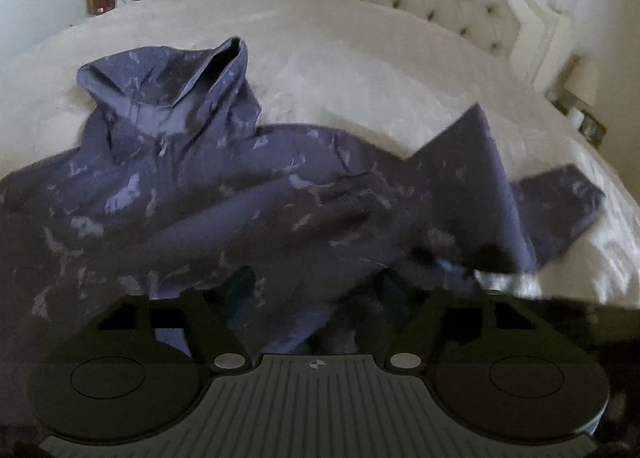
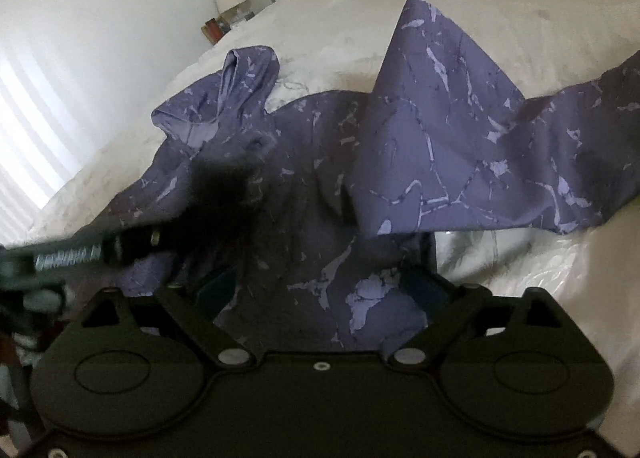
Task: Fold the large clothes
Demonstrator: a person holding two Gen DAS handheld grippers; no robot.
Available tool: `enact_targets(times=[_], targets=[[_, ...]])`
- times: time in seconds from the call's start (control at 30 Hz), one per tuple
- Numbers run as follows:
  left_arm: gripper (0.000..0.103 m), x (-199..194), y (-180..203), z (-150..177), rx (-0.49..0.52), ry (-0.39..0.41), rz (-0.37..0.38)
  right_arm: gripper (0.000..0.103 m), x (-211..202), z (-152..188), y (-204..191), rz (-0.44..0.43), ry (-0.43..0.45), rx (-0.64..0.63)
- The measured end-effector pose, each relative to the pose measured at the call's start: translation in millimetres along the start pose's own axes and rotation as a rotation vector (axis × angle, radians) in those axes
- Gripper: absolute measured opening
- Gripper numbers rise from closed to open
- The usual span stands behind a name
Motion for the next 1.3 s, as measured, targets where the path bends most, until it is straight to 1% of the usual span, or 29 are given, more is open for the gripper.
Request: enact_targets(times=[0.07,0.17,0.2,0.27,0.33,0.43,0.5,0.53,0.6,0.67,0.73,0.77,0.83,0.93,1.0,1.17,1.23,1.27,1.3], targets=[[0.079,-10,-5,7,0.022,0.022,-0.025,0.096,0,2,1,0.004,-0.006,-0.006],[0.082,-25,-16,16,0.027,0.053,-0.078,0.097,4,5,0,0.008,-0.021,-0.012],[0.085,-28,-19,20,0.020,0.064,-0.107,0.098,5,5,-1,0.011,-0.024,-0.017],[0.086,-38,-35,25,-0.003,0.090,-0.174,0.098,6,6,-2,0.016,-0.022,-0.029],[0.086,-50,-54,28,-0.053,0.115,-0.250,0.100,6,7,-4,0.018,-0.018,-0.040],[0.086,-63,-89,36,-0.161,0.144,-0.374,0.103,7,9,-6,0.013,-0.009,-0.050],[0.086,-68,-113,45,-0.247,0.145,-0.415,0.103,7,9,-7,0.000,0.001,-0.050],[0.086,-68,-120,48,-0.254,0.152,-0.405,0.103,6,9,-8,-0.015,0.007,-0.047],[0.092,-65,-121,52,-0.199,0.151,-0.389,0.103,4,8,-10,-0.053,0.020,-0.037],[0.096,-58,-116,55,-0.139,0.146,-0.406,0.103,3,9,-13,-0.086,0.036,-0.037],[0.099,-53,-112,55,-0.116,0.150,-0.424,0.103,2,11,-18,-0.113,0.055,-0.043],[0.102,-51,-113,56,-0.113,0.155,-0.422,0.103,2,12,-20,-0.124,0.061,-0.045],[0.103,-48,-113,57,-0.107,0.165,-0.418,0.103,2,14,-24,-0.151,0.070,-0.044],[0.103,-46,-112,57,-0.101,0.178,-0.419,0.103,3,17,-27,-0.196,0.064,-0.009],[0.103,-48,-113,61,-0.102,0.186,-0.416,0.103,4,16,-27,-0.203,0.062,0.015],[0.103,-47,-114,61,-0.105,0.196,-0.410,0.102,13,5,-31,-0.167,0.018,0.058],[0.103,-48,-114,62,-0.106,0.200,-0.407,0.097,19,-1,-34,-0.143,0.000,0.069],[0.103,-48,-113,62,-0.107,0.202,-0.406,0.087,22,-4,-36,-0.125,-0.007,0.067],[0.103,-48,-113,63,-0.107,0.203,-0.405,0.073,26,-9,-37,-0.101,-0.013,0.060]])
Point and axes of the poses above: each gripper's, at about its wrist camera, not at the fingertips, and x roughly the way its jaws point, y to its right, z to its underside, the point moved 5 cm from there along x, roughly the way its jaws point, and after that the axes turned 14 degrees about z, right-handed, at the moved point
